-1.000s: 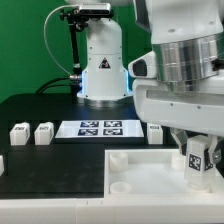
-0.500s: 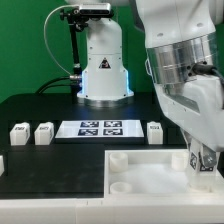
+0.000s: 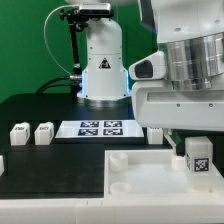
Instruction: Assemble one leg
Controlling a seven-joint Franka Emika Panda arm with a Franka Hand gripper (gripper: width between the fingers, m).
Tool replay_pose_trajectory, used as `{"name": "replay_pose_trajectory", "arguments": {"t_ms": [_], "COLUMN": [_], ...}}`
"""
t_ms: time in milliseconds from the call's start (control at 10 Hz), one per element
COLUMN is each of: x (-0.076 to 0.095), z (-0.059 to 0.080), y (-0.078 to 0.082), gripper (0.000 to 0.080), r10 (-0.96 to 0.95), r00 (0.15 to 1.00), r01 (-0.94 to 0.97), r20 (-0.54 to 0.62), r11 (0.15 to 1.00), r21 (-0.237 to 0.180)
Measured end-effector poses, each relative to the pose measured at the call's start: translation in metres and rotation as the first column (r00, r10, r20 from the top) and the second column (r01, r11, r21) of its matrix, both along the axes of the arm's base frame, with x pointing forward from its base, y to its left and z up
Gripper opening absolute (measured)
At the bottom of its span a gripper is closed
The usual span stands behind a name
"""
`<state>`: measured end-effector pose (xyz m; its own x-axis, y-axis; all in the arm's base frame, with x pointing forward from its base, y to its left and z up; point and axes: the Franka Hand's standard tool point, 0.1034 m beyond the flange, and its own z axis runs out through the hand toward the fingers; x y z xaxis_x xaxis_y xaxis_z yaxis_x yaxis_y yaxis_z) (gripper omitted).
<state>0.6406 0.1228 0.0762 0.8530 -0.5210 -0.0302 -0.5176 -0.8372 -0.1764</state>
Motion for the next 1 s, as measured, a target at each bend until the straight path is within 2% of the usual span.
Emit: {"name": "replay_pose_trajectory", "arguments": {"t_ms": [100,200,300,400,500,600,700,800,900,1000], "x": [0.0007,0.0013,0.0019,0.0019,0.0020,0.0018,0.0017,0.0016,0.0010,0.0008], "z": [-0.0004,-0.0003,0.0000,-0.0002,-0.0002,-0.0003,-0.0009,-0.0011,-0.0017,-0.0020], "y": [-0.0060,-0.0077,-0.0055,-0.0058,-0.0061,-0.0057,-0.0082,-0.0090,-0.0089,-0.0085], "gripper": [0.0648,0.0649,0.0649,0.0563,0.0427,0.0427,0.0295,0.0295,0.0295,0.0295], "r10": [0.238,0.395,0.441,0.430,0.430,0.383,0.254,0.151,-0.054,-0.265], "r00": [0.971,0.918,0.896,0.901,0.901,0.922,0.966,0.988,0.999,0.964], "r01": [-0.237,-0.390,-0.435,-0.424,-0.424,-0.378,-0.251,-0.149,0.054,0.263], "r20": [0.031,0.044,0.054,0.053,0.053,0.049,0.036,0.025,0.000,-0.019], "r11": [0.970,0.917,0.895,0.901,0.901,0.922,0.965,0.987,0.997,0.963], "r21": [-0.051,-0.088,-0.097,-0.095,-0.095,-0.089,-0.077,-0.067,-0.056,-0.054]}}
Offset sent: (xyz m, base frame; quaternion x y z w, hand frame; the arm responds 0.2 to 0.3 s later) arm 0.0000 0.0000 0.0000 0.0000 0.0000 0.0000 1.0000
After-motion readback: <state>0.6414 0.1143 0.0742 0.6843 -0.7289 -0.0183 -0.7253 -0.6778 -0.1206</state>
